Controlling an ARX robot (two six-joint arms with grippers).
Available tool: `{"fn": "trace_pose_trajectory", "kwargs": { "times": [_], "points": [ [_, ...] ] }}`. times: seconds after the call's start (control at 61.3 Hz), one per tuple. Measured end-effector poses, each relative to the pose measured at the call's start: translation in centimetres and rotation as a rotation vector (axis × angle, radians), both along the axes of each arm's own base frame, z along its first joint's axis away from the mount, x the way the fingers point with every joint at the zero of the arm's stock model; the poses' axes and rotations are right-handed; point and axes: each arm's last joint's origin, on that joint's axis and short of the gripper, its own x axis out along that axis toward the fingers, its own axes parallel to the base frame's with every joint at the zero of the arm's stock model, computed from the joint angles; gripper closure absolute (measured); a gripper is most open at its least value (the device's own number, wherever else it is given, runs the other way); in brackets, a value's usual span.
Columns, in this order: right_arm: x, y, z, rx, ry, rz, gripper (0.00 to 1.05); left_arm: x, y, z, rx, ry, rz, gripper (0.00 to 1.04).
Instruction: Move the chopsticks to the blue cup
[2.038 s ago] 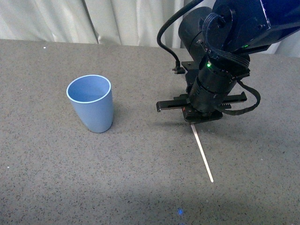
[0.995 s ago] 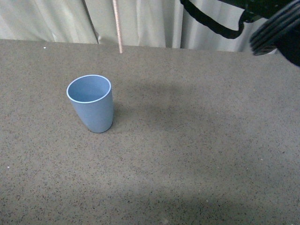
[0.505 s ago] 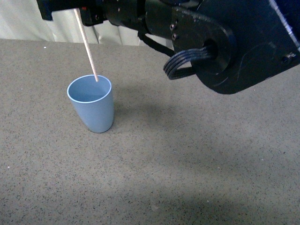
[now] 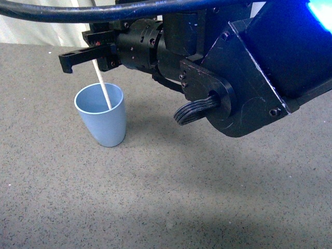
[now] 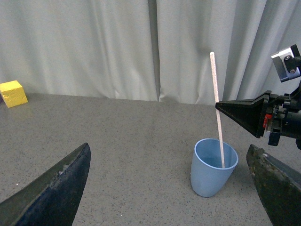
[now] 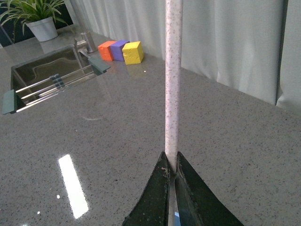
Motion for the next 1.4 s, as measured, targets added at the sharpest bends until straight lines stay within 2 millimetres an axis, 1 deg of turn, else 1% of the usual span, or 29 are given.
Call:
{"fn": "trace_pose_trajectory", "kwargs": {
  "times": [0.196, 0.228, 0.359, 0.554, 0.587, 0.668, 0.701, 0.766, 0.832, 0.848, 0.946, 0.978, 1.092, 1.125, 1.174, 1.19, 1.239, 1.304, 1.353, 1.37, 1.402],
  "points": [
    [-0.2, 0.0, -0.7, -0.012, 0.014, 0.002, 1.03, 0.0, 0.0, 0.0, 0.000, 0.000, 0.000, 0.07],
    [-0.2, 0.0, -0.7, -0.014, 0.014, 0.001, 1.00, 0.0, 0.0, 0.0, 0.000, 0.000, 0.000, 0.07],
    [-0.2, -0.1, -0.8, -0.012, 0.019, -0.002, 0.75, 0.0, 0.0, 0.0, 0.000, 0.000, 0.000, 0.07],
    [-0.4, -0.4, -1.3, -0.022, 0.033, -0.007, 0.43, 0.0, 0.0, 0.0, 0.000, 0.000, 0.000, 0.07],
    [-0.5, -0.5, -1.4, -0.024, 0.034, -0.013, 0.36, 0.0, 0.0, 0.0, 0.000, 0.000, 0.000, 0.07],
    [-0.6, -0.9, -1.5, -0.029, 0.035, -0.037, 0.24, 0.0, 0.0, 0.0, 0.000, 0.000, 0.000, 0.07],
    [-0.8, -1.2, -1.4, -0.031, 0.032, -0.053, 0.17, 0.0, 0.0, 0.0, 0.000, 0.000, 0.000, 0.07],
    [-1.0, -1.6, -1.1, -0.036, 0.015, -0.094, 0.08, 0.0, 0.0, 0.0, 0.000, 0.000, 0.000, 0.07],
    [-1.1, -2.2, -0.7, -0.045, -0.005, -0.145, 0.10, 0.0, 0.0, 0.0, 0.000, 0.000, 0.000, 0.07],
    [-1.0, -2.5, -0.6, -0.055, -0.010, -0.183, 0.10, 0.0, 0.0, 0.0, 0.000, 0.000, 0.000, 0.07],
    [-0.8, -3.9, -0.6, -0.100, -0.007, -0.301, 0.09, 0.0, 0.0, 0.0, 0.000, 0.000, 0.000, 0.07],
    [-0.7, -4.9, -0.8, -0.121, -0.006, -0.363, 0.09, 0.0, 0.0, 0.0, 0.000, 0.000, 0.000, 0.07],
    [-0.6, -7.9, -1.5, -0.178, 0.020, -0.495, 0.09, 0.0, 0.0, 0.0, 0.000, 0.000, 0.000, 0.07],
    [-0.7, -9.2, -1.8, -0.211, 0.022, -0.553, 0.09, 0.0, 0.0, 0.0, 0.000, 0.000, 0.000, 0.07],
    [-0.9, -10.6, -2.0, -0.240, 0.020, -0.606, 0.09, 0.0, 0.0, 0.0, 0.000, 0.000, 0.000, 0.07],
    [-1.1, -11.6, -2.0, -0.257, 0.020, -0.637, 0.09, 0.0, 0.0, 0.0, 0.000, 0.000, 0.000, 0.07],
    [-1.8, -13.9, -1.7, -0.288, 0.005, -0.719, 0.09, 0.0, 0.0, 0.0, 0.000, 0.000, 0.000, 0.07],
    [-2.4, -15.6, -1.0, -0.279, -0.014, -0.785, 0.09, 0.0, 0.0, 0.0, 0.000, 0.000, 0.000, 0.07],
    [-2.8, -16.4, -0.6, -0.271, -0.024, -0.817, 0.09, 0.0, 0.0, 0.0, 0.000, 0.000, 0.000, 0.07],
    [-2.9, -16.7, -0.5, -0.258, -0.042, -0.854, 0.12, 0.0, 0.0, 0.0, 0.000, 0.000, 0.000, 0.07],
    [-3.5, -17.4, 0.0, -0.192, -0.114, -0.950, 0.20, 0.0, 0.0, 0.0, 0.000, 0.000, -0.001, 0.07]
  ]
}}
